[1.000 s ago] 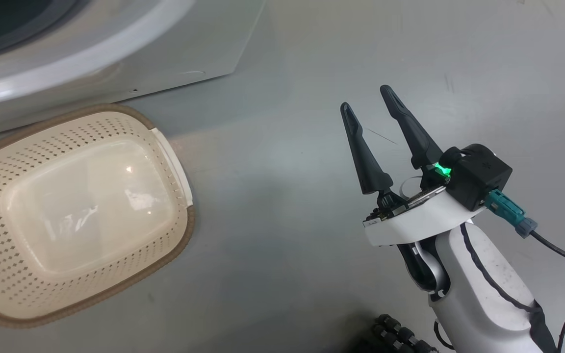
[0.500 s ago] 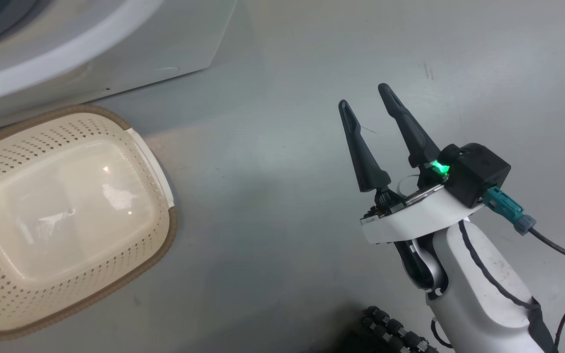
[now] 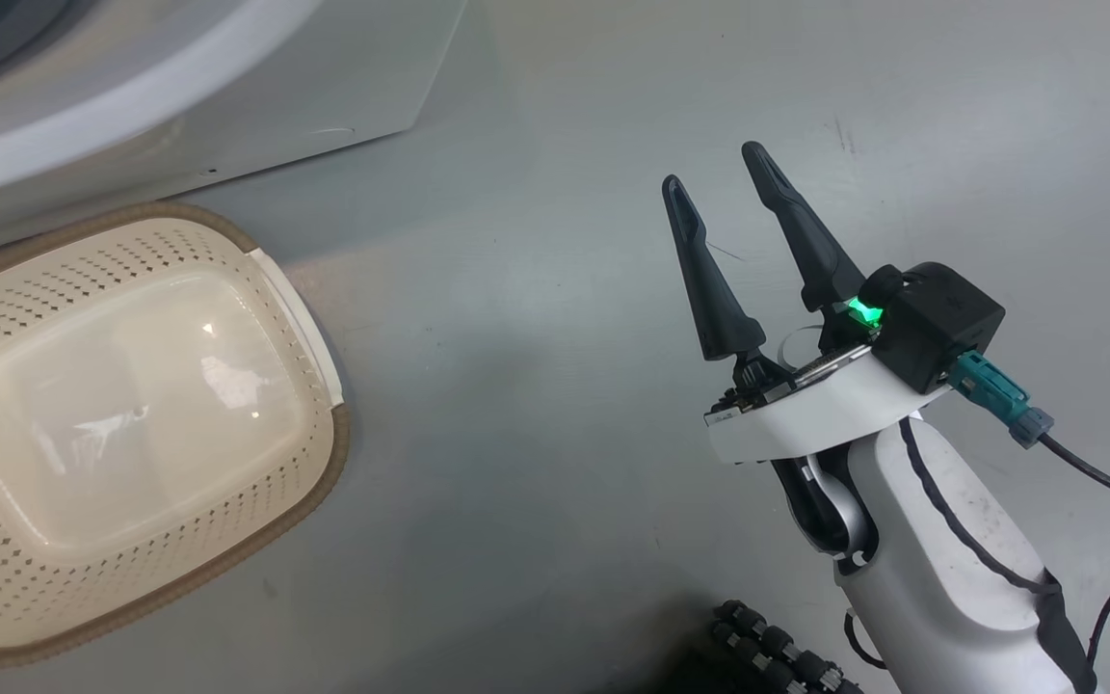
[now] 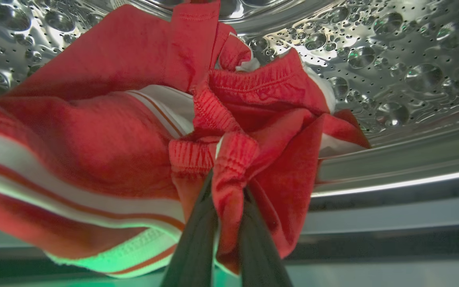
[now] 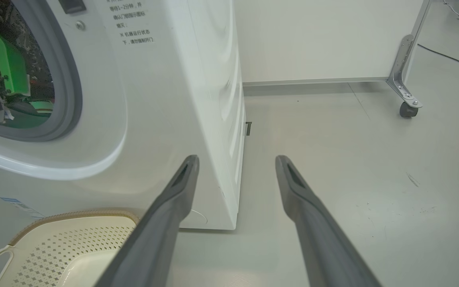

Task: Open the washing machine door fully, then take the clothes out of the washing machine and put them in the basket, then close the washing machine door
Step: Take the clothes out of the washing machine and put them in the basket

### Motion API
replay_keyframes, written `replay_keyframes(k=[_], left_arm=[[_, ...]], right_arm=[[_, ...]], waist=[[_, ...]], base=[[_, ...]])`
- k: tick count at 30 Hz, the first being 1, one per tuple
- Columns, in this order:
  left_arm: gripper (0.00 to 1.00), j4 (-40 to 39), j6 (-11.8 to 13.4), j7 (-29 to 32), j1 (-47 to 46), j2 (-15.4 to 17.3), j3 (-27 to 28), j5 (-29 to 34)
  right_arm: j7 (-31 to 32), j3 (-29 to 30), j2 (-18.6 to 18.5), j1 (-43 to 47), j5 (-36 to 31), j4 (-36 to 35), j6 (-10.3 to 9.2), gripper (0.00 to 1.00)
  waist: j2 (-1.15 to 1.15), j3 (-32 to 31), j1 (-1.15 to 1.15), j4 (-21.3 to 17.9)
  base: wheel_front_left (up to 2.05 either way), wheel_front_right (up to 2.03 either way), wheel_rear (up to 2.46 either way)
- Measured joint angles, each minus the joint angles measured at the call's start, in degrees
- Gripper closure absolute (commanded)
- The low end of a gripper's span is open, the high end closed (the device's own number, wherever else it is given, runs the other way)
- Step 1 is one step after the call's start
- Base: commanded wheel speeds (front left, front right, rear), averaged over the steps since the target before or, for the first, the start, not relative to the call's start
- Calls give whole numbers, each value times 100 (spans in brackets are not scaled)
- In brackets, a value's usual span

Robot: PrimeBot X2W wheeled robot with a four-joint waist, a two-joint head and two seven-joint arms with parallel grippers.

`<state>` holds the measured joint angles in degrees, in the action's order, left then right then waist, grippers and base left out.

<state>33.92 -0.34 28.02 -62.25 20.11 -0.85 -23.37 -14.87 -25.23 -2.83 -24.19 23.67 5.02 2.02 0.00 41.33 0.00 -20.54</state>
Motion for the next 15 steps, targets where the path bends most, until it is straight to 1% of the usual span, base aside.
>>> replay_keyframes(k=[6, 13, 15], left_arm=[[100, 82, -102, -387, 8, -71, -43, 0], [100, 78, -250, -864, 88, -255, -158, 47], [100, 80, -260, -990, 165, -282, -222, 101]], right_arm=[[0, 1, 0, -13, 0, 64, -16, 0], [0, 44, -1, -12, -20, 125, -23, 0], [0, 43, -1, -12, -21, 156, -23, 0]], waist=[[0, -83, 0, 32], [0, -181, 0, 145], [0, -218, 0, 181]], base=[[0, 0, 0], [0, 0, 0], [0, 0, 0]])
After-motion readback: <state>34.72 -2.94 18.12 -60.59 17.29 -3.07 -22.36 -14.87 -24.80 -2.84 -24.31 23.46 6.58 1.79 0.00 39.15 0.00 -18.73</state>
